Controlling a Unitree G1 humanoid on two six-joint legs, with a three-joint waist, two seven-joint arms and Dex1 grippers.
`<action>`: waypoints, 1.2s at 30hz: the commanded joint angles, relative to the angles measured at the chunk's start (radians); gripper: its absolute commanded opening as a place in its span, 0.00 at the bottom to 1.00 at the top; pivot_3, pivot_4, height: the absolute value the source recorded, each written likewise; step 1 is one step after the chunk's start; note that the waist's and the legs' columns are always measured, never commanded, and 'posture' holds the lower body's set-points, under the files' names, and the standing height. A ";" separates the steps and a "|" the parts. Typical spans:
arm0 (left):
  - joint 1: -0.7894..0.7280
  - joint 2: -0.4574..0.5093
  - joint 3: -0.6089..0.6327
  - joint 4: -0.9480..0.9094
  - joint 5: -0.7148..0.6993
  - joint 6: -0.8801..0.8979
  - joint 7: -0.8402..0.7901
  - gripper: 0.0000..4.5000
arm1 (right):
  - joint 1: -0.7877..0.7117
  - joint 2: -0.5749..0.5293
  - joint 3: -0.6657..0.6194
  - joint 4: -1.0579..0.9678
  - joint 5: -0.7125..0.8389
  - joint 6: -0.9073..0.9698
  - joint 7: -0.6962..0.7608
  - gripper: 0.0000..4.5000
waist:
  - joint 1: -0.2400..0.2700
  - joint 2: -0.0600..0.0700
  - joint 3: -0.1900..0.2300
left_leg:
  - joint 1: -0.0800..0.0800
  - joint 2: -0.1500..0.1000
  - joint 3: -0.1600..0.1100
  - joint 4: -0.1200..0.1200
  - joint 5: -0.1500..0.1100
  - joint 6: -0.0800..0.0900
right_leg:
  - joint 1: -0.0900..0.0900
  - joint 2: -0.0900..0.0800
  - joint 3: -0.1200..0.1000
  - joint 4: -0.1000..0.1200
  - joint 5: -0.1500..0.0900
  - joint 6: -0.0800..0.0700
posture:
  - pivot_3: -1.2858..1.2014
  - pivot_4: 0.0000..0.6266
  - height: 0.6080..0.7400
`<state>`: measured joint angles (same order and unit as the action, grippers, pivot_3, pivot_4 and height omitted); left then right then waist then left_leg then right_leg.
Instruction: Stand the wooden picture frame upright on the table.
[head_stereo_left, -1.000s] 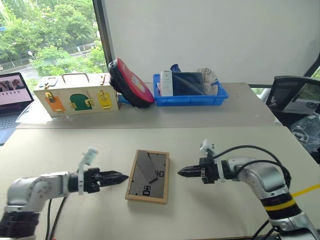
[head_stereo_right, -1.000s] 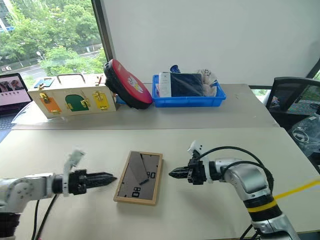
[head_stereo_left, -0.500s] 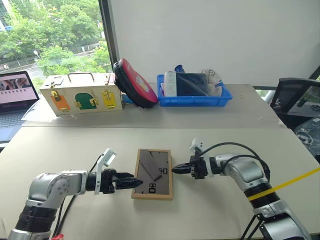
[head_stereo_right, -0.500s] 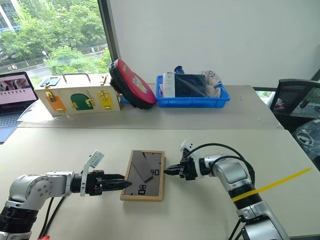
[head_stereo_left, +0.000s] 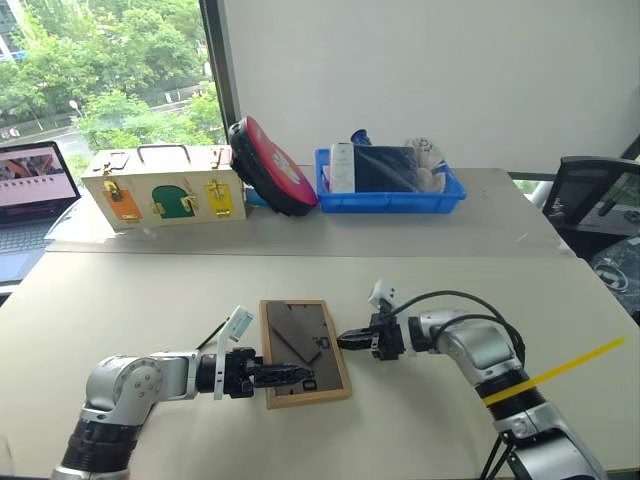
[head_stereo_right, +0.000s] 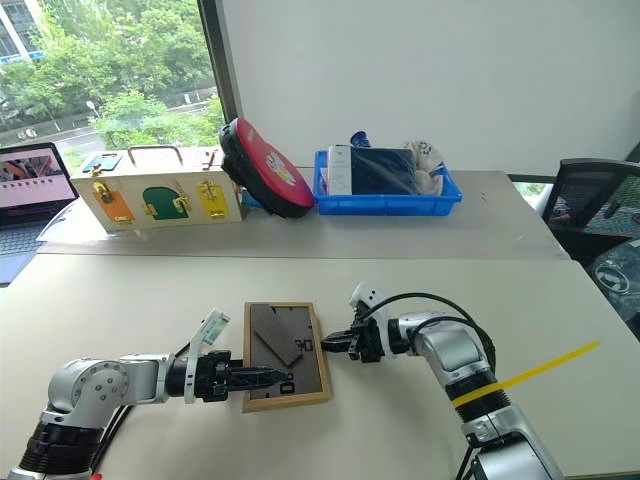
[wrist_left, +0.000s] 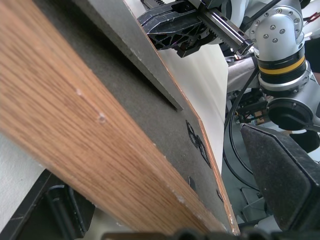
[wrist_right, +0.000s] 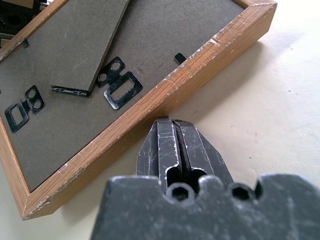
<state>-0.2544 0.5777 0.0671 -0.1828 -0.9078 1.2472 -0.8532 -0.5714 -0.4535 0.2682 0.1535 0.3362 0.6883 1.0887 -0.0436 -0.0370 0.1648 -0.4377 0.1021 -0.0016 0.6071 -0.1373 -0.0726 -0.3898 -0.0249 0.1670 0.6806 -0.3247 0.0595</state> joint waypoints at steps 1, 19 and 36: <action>0.023 0.034 0.018 -0.007 -0.016 0.011 -0.011 0.93 | 0.005 -0.006 -0.011 -0.017 -0.001 -0.017 0.002 0.00 | 0.000 0.000 0.000 | 0.000 0.000 0.000 0.000 0.000 0.000 | 0.000 0.000 0.000 0.000 0.000 0.000 | 0.52 0.24 0.84; -0.040 0.056 0.163 0.014 -0.178 0.037 -0.055 0.26 | -0.056 -0.103 -0.212 -0.182 0.167 0.089 0.020 0.00 | 0.001 -0.001 0.003 | -0.004 0.000 0.000 -0.001 0.000 0.000 | -0.004 0.000 0.000 0.000 0.000 0.000 | 0.52 0.24 0.84; -0.175 0.021 0.082 -0.001 -0.262 0.104 0.002 0.26 | -0.266 -0.151 -0.132 -0.411 0.331 0.291 -0.059 0.73 | 0.000 0.001 0.005 | -0.005 0.000 -0.001 -0.001 -0.001 0.000 | -0.005 0.000 0.000 -0.001 0.000 0.000 | 0.52 0.24 0.84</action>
<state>-0.4100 0.5902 0.1597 -0.1440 -1.1557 1.3636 -0.8244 -0.8413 -0.5804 0.1311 -0.2568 0.6859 1.0052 1.0215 -0.0439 -0.0361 0.1700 -0.4446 0.1019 -0.0021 0.6066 -0.1379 -0.0723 -0.3965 -0.0251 0.1669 0.6796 -0.3246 0.0594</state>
